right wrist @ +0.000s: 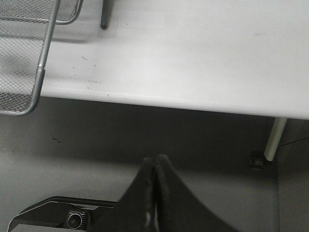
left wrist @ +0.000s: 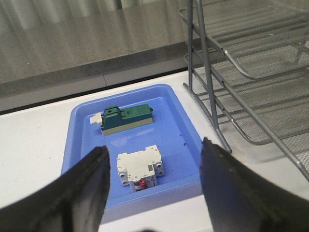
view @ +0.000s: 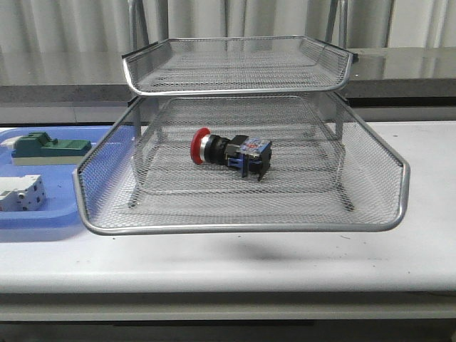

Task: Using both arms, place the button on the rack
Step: 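Withdraw the left gripper upward away from the rack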

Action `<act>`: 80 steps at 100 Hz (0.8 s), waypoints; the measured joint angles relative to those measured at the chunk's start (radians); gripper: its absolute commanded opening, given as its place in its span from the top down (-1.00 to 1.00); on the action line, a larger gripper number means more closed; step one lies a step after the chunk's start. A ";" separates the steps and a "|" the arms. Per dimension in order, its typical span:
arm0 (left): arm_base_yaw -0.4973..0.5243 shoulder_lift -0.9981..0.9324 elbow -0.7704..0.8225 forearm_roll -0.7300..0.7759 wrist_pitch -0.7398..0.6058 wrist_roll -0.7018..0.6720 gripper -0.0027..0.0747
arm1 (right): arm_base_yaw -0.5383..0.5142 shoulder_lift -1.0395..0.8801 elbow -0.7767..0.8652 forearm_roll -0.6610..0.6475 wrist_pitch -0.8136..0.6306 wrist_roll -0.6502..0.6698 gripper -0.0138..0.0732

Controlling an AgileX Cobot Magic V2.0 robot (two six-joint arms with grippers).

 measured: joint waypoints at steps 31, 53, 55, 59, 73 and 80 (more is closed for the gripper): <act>0.000 -0.135 0.115 -0.043 -0.127 0.000 -0.10 | 0.000 0.000 0.000 0.000 0.000 0.000 0.84; 0.000 -0.135 0.116 -0.080 -0.149 -0.001 0.10 | 0.000 0.000 0.000 0.000 0.000 0.000 0.84; 0.000 -0.135 0.116 -0.085 -0.151 -0.001 0.14 | 0.000 0.000 0.000 0.000 0.000 0.000 0.84; 0.000 -0.135 0.116 -0.099 -0.154 -0.003 0.27 | 0.000 0.000 0.000 0.000 0.000 0.000 0.84; 0.000 -0.135 0.116 -0.137 -0.170 -0.002 0.80 | 0.000 0.000 0.000 0.000 0.000 0.000 0.84; 0.000 -0.135 0.116 -0.142 -0.176 -0.002 0.98 | 0.000 0.000 0.000 0.000 0.000 0.000 0.84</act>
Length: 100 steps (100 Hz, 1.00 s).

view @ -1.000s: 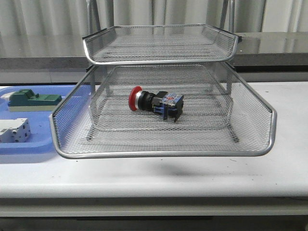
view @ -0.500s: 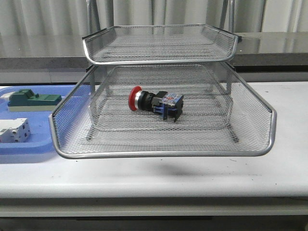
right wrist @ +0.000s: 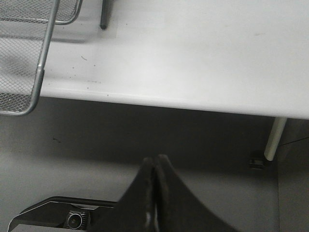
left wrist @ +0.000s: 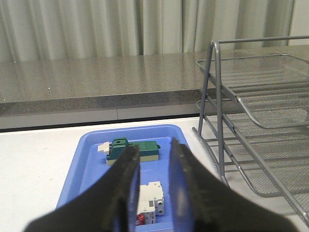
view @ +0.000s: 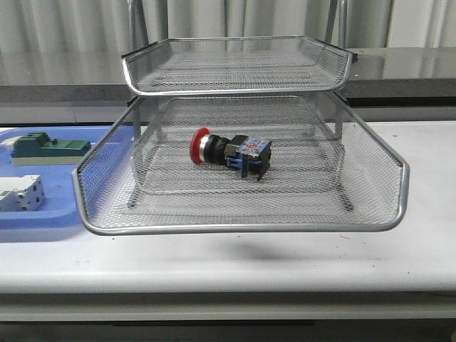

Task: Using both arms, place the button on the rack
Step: 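Withdraw the left gripper upward away from the rack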

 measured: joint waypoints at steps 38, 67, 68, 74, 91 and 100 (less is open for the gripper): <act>0.000 0.000 0.000 -0.004 -0.003 0.000 0.98 | 0.000 0.000 0.000 0.000 0.000 0.000 0.84; 0.000 0.000 0.000 -0.006 -0.004 0.000 0.98 | 0.000 0.000 0.000 0.002 0.000 0.000 0.84; 0.000 0.000 0.000 -0.006 -0.004 0.000 0.98 | 0.000 0.000 0.000 0.002 0.000 0.000 0.84; 0.000 0.000 0.000 -0.006 -0.004 0.000 0.98 | 0.000 0.000 0.000 0.003 -0.004 0.000 0.84; 0.000 0.000 0.000 -0.006 -0.004 0.000 0.98 | 0.000 0.000 0.000 0.055 -0.046 -0.013 0.84; 0.000 0.000 0.000 -0.006 -0.004 0.000 0.98 | 0.007 0.014 0.000 0.124 -0.059 -0.094 0.84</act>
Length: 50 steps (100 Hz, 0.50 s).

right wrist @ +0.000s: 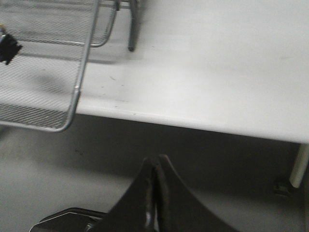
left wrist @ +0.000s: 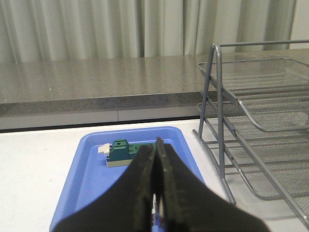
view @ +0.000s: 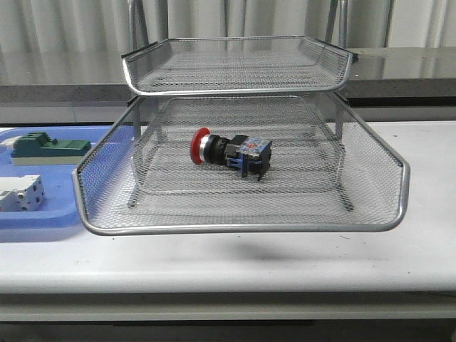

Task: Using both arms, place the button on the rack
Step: 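Withdraw the left gripper upward away from the rack, then push the middle mesh tray back into the rack with the right gripper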

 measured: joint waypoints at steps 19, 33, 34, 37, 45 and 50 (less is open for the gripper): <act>0.000 0.000 0.000 0.000 0.000 0.000 0.98 | 0.047 0.123 -0.001 0.234 0.000 -0.300 0.84; 0.000 0.000 0.000 0.000 0.000 0.000 0.98 | 0.101 0.238 -0.002 0.366 -0.015 -0.485 0.84; 0.000 0.000 0.000 0.000 0.000 0.000 0.98 | 0.108 0.244 -0.002 0.373 -0.020 -0.493 0.84; 0.000 0.000 0.000 0.000 0.000 0.000 0.98 | 0.122 0.274 -0.002 0.384 -0.029 -0.530 0.84; 0.000 0.000 0.000 0.000 0.000 0.000 0.98 | 0.166 0.338 -0.002 0.400 -0.055 -0.605 0.84; 0.000 0.000 0.000 0.000 0.000 0.000 0.98 | 0.198 0.376 -0.002 0.402 -0.074 -0.650 0.84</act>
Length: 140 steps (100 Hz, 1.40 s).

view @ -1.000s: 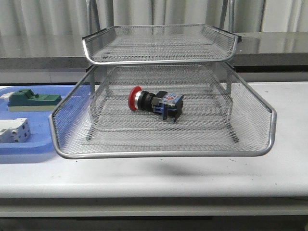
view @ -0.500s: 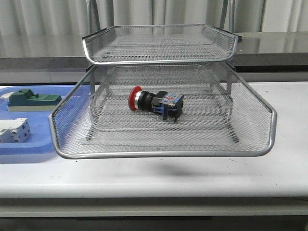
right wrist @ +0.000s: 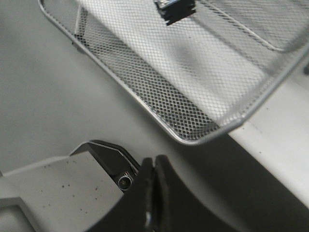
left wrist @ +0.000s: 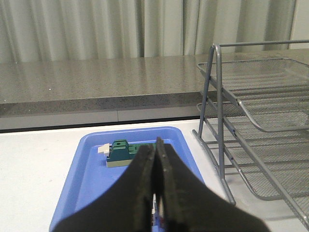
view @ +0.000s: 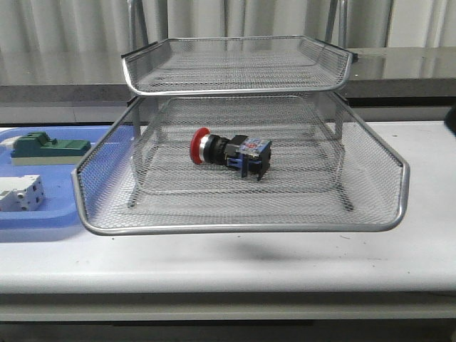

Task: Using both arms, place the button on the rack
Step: 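Push the middle mesh tray back into the rack with the right gripper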

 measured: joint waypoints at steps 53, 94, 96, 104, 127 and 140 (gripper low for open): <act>0.000 0.000 0.000 0.000 -0.002 0.000 0.98 | 0.348 0.413 -0.071 -0.028 -0.270 -0.194 0.84; 0.000 0.000 0.000 0.000 -0.002 0.000 0.98 | 0.373 0.585 -0.188 -0.052 -0.307 -0.202 0.84; 0.000 0.000 0.000 0.000 -0.002 0.000 0.98 | 0.373 0.588 -0.192 -0.057 -0.320 -0.202 0.84; 0.000 0.000 0.000 0.000 -0.002 0.000 0.98 | 0.358 0.604 -0.224 -0.077 -0.360 -0.202 0.84; 0.000 0.000 0.000 0.000 -0.002 0.000 0.98 | 0.271 0.691 -0.342 -0.123 -0.382 -0.202 0.84; 0.000 0.000 0.000 0.000 -0.002 0.000 0.98 | 0.232 0.741 -0.397 -0.130 -0.345 -0.197 0.84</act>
